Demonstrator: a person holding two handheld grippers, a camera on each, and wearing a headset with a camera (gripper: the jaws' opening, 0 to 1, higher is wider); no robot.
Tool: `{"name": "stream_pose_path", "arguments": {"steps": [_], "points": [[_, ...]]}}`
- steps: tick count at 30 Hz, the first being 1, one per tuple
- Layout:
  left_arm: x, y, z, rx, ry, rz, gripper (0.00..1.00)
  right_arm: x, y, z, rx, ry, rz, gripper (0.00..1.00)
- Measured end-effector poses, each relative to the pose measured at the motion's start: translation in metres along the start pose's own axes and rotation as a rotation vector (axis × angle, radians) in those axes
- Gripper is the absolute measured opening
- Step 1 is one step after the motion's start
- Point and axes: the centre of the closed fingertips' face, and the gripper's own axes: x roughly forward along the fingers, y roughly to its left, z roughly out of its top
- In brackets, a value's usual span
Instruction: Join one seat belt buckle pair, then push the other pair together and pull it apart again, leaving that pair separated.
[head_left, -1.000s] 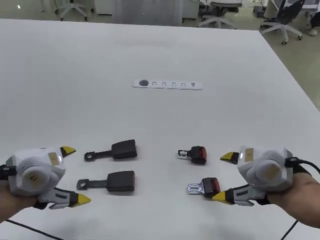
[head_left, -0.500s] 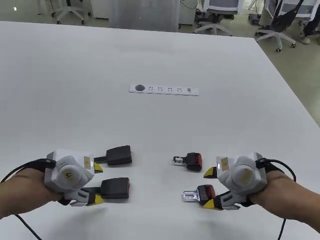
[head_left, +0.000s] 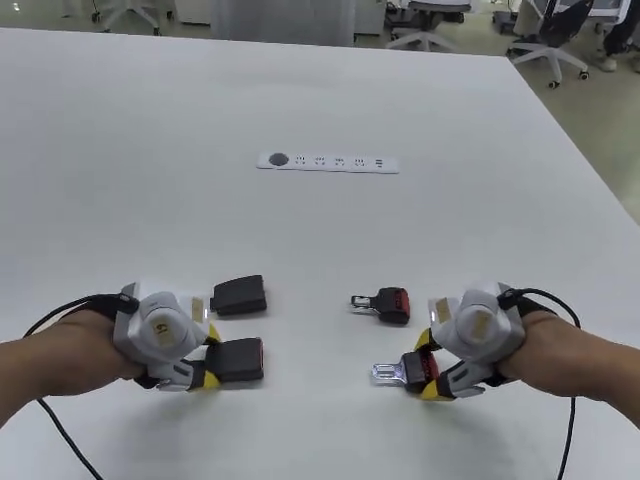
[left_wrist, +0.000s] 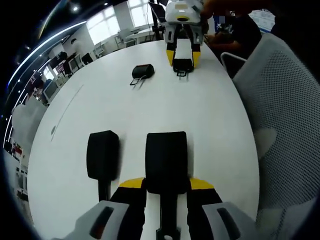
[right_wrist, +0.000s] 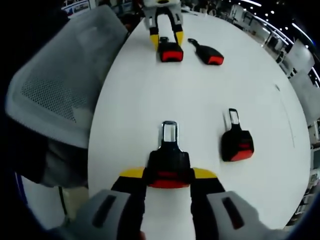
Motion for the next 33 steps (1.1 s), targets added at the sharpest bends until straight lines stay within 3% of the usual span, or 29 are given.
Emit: {"name": "stream_pose_path", "arguments": {"steps": [3,10,22,33], "points": [[0.0002,-0.0008,0.0004,0.021,0.000,-0.008,0.32,0.0015,-0.0012,0.0000,0.002,0.002,0.010,0.34],[0.0022,-0.0029,0.0030,0.100,0.051,-0.044,0.31,0.0032,-0.0004,-0.0004,0.028,-0.003,0.035,0.34],[0.0034,-0.0019,0.0010,0.094,0.051,-0.084,0.31,0.0060,-0.0001,0.0000,0.051,-0.024,0.022,0.35],[0.0005,-0.0055,0.0060,0.098,0.065,-0.102,0.31,0.0054,-0.0016,0.0004,0.069,-0.034,0.019,0.35]]}}
